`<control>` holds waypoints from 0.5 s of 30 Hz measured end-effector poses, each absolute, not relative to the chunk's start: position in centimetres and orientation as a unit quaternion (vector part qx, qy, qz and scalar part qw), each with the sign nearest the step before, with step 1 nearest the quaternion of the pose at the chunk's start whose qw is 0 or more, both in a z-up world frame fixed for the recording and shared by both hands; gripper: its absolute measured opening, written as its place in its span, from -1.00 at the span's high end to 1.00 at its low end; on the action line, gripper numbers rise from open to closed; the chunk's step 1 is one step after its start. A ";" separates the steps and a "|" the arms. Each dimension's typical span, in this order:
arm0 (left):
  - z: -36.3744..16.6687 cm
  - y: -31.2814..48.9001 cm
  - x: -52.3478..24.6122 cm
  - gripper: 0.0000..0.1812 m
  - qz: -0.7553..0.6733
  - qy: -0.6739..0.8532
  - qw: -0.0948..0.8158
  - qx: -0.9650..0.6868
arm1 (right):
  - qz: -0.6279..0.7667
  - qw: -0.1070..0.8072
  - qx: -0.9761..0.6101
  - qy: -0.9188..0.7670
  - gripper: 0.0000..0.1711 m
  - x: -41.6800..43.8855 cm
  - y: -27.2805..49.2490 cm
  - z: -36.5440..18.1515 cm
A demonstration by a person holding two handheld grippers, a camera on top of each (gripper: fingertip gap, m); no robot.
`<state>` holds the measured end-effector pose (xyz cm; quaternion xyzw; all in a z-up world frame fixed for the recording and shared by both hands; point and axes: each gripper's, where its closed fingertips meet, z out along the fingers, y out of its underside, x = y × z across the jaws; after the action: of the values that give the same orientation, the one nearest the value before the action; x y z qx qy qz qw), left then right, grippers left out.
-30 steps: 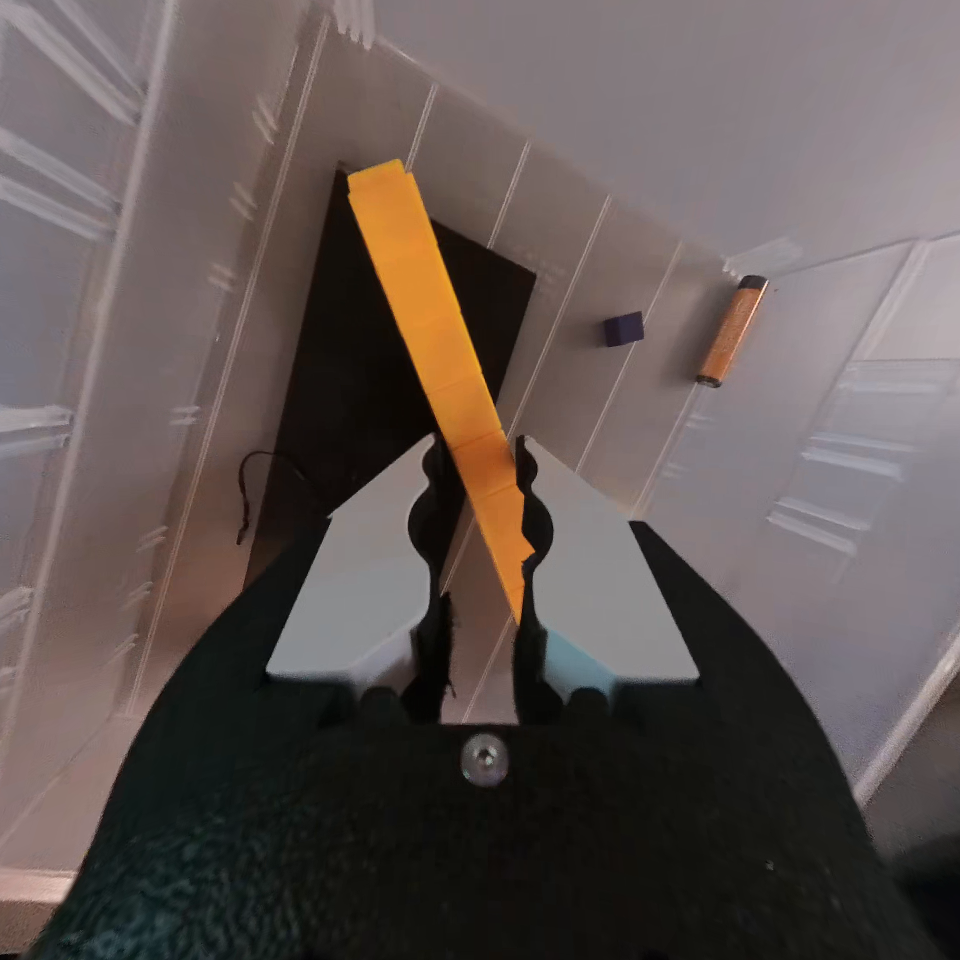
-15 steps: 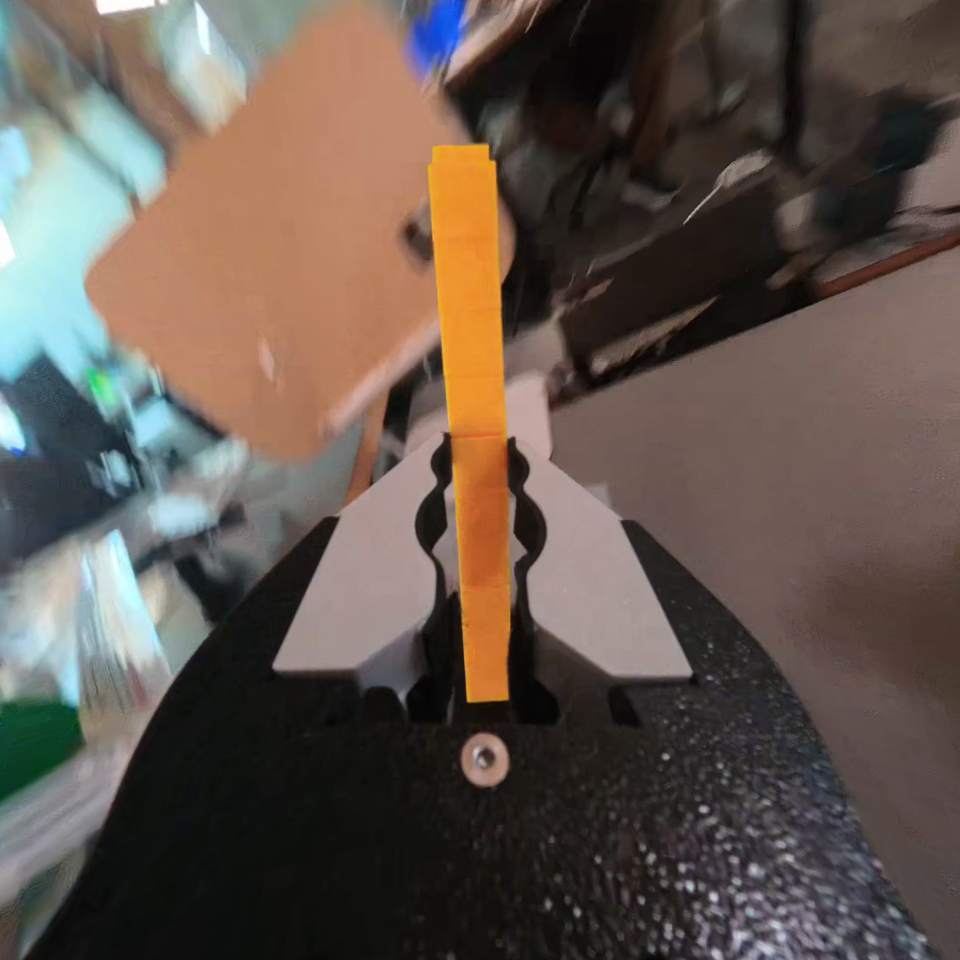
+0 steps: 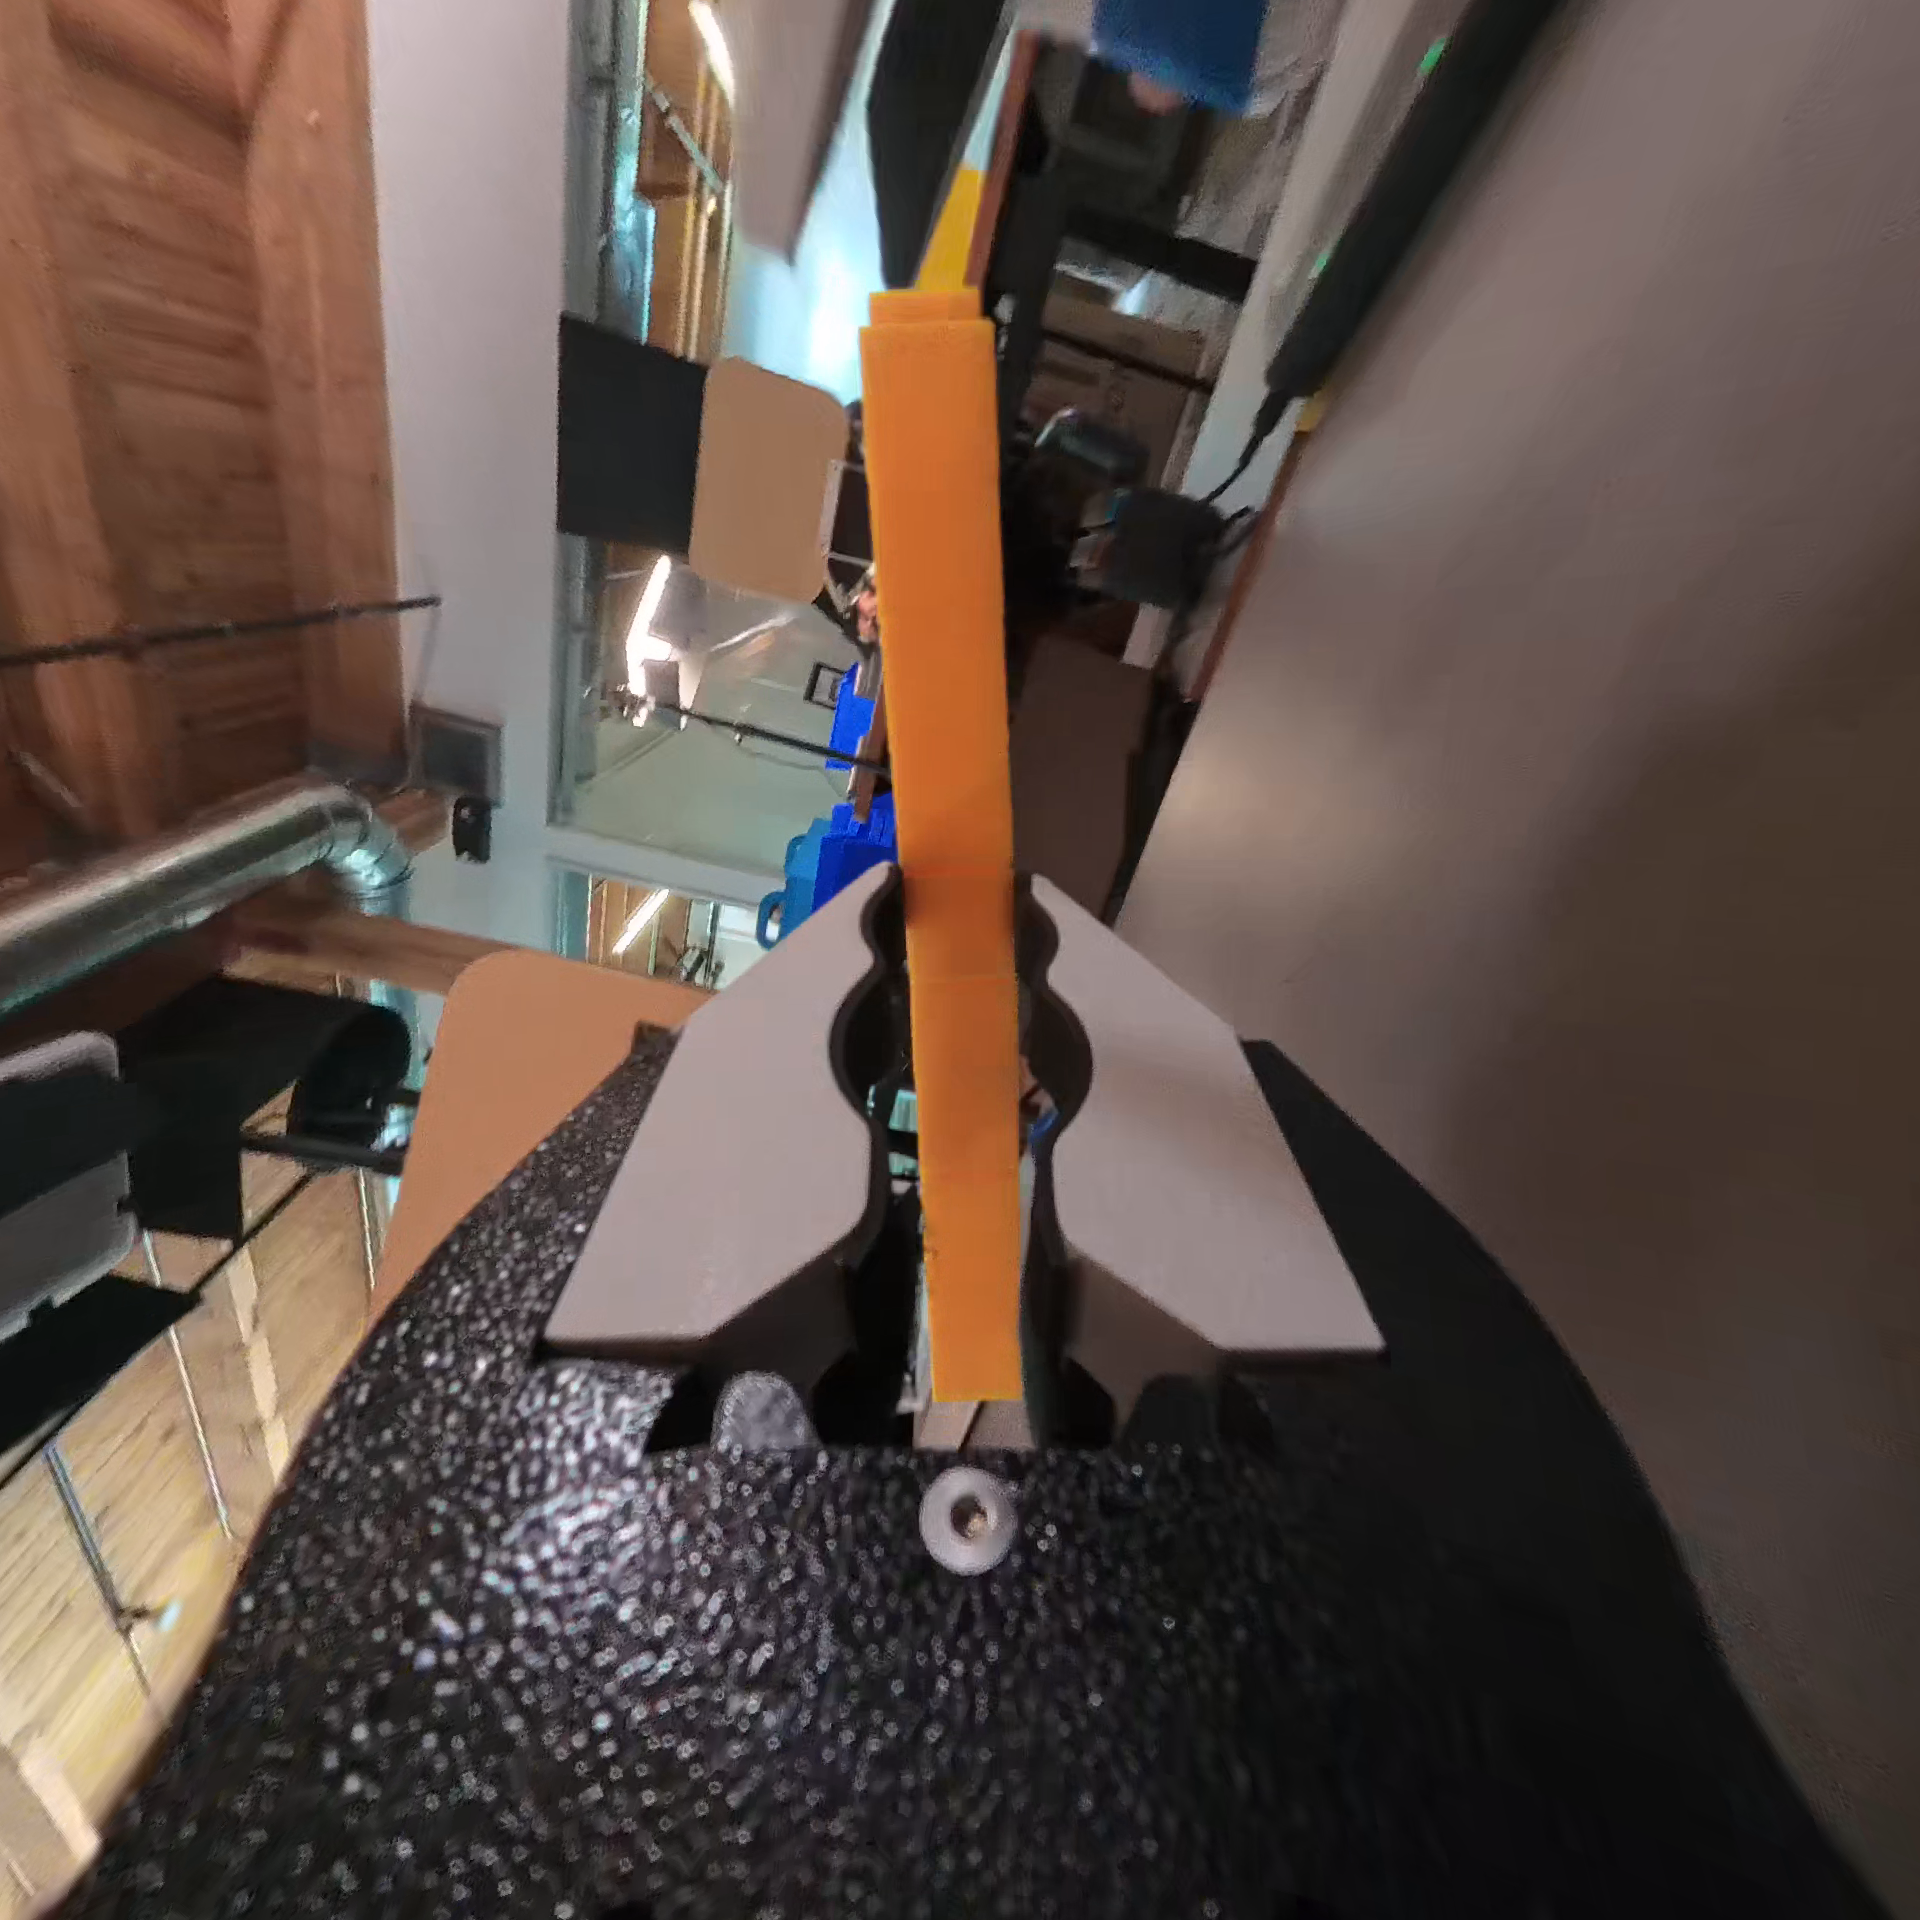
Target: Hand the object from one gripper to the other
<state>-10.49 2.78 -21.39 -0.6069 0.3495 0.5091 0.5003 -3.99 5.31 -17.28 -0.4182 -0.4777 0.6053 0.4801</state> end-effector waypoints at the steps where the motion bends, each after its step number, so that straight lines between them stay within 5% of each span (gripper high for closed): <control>1: -21.6 2.8 -10.2 0.80 0.509 0.361 0.497 -0.602 | 0.587 0.468 -0.429 -0.502 0.16 -4.3 5.2 -18.3; 9: -23.1 3.1 -8.3 0.80 0.551 0.451 0.439 -0.549 | 0.548 0.423 -0.455 -0.561 0.32 -5.0 4.4 -21.5; 15: -23.3 2.8 -8.2 0.80 0.548 0.463 0.438 -0.542 | 0.543 0.421 -0.435 -0.582 0.67 -4.6 3.6 -21.9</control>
<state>-8.19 2.84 -23.26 -0.5419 0.4631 0.5481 0.4376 -4.61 3.63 -21.86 -0.4349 -0.5821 0.5429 0.4211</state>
